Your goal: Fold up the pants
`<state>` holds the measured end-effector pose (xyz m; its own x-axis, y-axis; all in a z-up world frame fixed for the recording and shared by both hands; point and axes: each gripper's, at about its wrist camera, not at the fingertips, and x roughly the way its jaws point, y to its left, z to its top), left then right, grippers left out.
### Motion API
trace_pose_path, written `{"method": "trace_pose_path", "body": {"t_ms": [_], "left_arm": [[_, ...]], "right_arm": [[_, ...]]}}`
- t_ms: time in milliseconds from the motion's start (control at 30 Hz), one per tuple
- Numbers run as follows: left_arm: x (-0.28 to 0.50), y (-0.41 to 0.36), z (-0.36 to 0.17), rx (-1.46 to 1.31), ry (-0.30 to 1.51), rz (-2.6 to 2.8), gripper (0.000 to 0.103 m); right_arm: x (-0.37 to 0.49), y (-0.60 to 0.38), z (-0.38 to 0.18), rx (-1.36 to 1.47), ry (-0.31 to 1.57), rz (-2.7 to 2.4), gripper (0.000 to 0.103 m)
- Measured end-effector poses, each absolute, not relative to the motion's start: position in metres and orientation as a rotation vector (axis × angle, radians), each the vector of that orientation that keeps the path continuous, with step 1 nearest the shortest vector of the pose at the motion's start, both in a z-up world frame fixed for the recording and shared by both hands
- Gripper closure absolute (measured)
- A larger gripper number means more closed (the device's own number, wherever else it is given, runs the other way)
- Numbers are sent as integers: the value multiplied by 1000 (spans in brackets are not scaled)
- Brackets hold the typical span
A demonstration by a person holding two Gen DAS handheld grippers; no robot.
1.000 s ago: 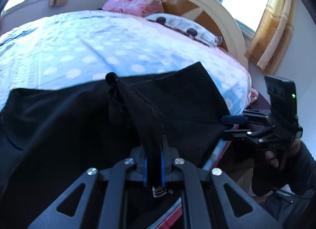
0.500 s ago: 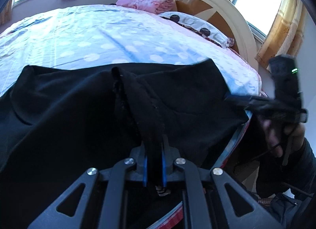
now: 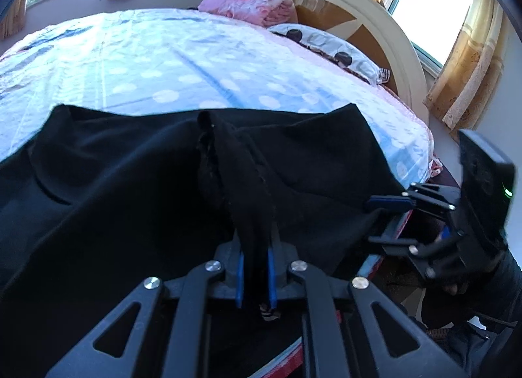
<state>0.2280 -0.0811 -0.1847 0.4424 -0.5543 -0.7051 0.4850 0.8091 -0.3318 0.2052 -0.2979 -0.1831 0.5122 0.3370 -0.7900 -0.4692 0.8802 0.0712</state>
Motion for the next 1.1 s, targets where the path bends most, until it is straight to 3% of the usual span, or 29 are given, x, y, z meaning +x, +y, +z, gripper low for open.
{"method": "trace_pose_path", "body": {"t_ms": [67, 133, 267, 433, 500, 667, 900, 1100], "left_arm": [[231, -76, -188, -94, 918, -630, 89], [234, -75, -193, -102, 936, -633, 85], [230, -70, -189, -115, 925, -631, 79], [222, -45, -168, -57, 850, -544, 36], [219, -26, -161, -35, 814, -478, 30], [221, 6, -166, -2, 828, -348, 29], [229, 11, -184, -21, 850, -329, 28], [232, 17, -189, -49, 842, -354, 24]], "right_arm": [[198, -285, -174, -167, 896, 547, 44], [203, -278, -181, -164, 947, 563, 36], [205, -278, -181, -149, 968, 562, 36], [209, -305, -146, 67, 942, 663, 36], [217, -308, -130, 136, 915, 705, 36], [271, -270, -111, 263, 910, 773, 36], [392, -170, -133, 459, 1155, 913, 36], [431, -133, -156, 454, 1287, 921, 36]]}}
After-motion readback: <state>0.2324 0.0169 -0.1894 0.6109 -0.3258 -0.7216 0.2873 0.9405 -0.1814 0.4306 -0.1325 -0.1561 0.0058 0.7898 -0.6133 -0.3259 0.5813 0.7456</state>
